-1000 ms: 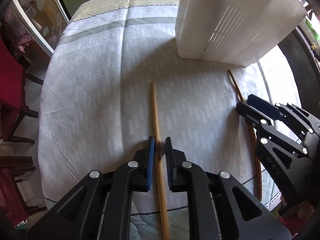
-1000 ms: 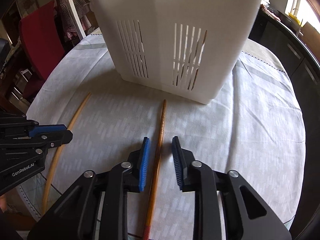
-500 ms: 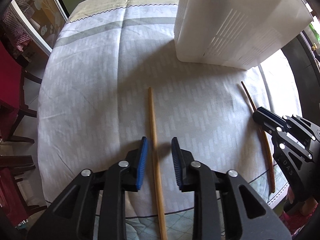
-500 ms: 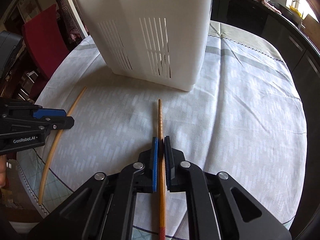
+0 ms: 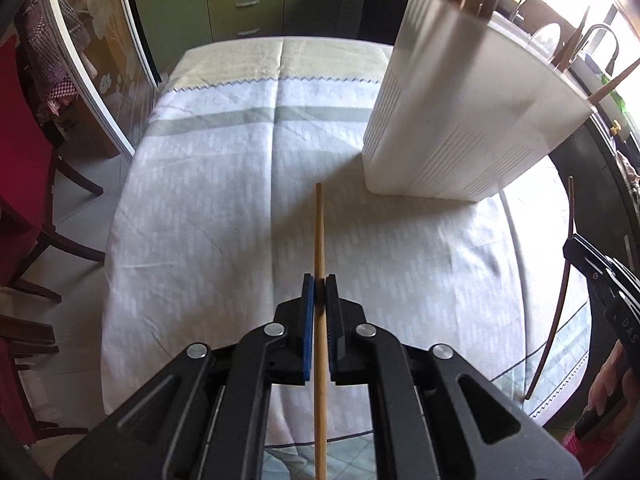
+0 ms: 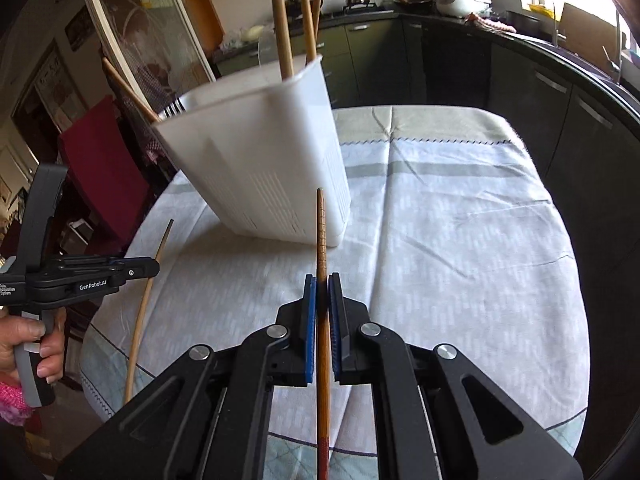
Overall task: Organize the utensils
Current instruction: 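Lift both chopsticks upright and carry them over the white caddy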
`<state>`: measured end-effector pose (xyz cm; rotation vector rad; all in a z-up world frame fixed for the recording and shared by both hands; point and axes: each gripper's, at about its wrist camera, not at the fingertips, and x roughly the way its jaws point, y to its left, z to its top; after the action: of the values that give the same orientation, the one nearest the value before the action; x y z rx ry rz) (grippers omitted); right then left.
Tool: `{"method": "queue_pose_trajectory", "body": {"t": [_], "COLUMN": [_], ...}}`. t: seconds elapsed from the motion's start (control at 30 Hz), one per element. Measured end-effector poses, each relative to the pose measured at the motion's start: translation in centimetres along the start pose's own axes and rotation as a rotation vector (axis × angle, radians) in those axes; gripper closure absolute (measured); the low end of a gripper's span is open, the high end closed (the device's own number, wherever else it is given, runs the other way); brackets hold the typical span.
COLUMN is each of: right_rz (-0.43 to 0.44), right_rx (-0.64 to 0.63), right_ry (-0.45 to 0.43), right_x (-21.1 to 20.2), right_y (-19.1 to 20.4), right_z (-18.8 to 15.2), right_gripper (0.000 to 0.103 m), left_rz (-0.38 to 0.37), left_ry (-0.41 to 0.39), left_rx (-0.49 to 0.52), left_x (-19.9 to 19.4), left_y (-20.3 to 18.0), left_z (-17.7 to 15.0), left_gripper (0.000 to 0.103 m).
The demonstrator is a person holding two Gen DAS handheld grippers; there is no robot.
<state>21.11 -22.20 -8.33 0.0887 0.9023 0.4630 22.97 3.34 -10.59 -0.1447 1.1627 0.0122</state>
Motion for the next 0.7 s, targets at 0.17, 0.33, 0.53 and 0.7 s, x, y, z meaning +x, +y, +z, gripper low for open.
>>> {"method": "queue_pose_trajectory", "body": {"t": [0.17,0.33,0.53,0.7], "right_rz": [-0.001,-0.007,-0.014,-0.009], "right_rx": [0.010,-0.009,0.002,0.014], "right_ry": [-0.112,-0.178,-0.226,-0.237], "right_x": [-4.8,-8.7,-11.8,-12.4], "right_y": [-0.6,-0.6,-1.1,-1.6], "right_z": [0.2,-0.5,-1.7,-2.4], "right_gripper": [0.096,0.096,0.096,0.096], "left_rz": [-0.032,-0.051,-0.047,-0.054], "left_ry": [-0.102,-0.194,-0.301,-0.335], "left_rx": [0.001,0.006,0.028,0.042], "left_x": [-4.2,-8.0,-12.2,-13.8], "left_y": [0.1,0.2,-0.1,-0.7], "left_z": [-0.7,-2.0,-3.4,-4.0], "left_gripper": [0.098,0.098,0.098,0.098]}}
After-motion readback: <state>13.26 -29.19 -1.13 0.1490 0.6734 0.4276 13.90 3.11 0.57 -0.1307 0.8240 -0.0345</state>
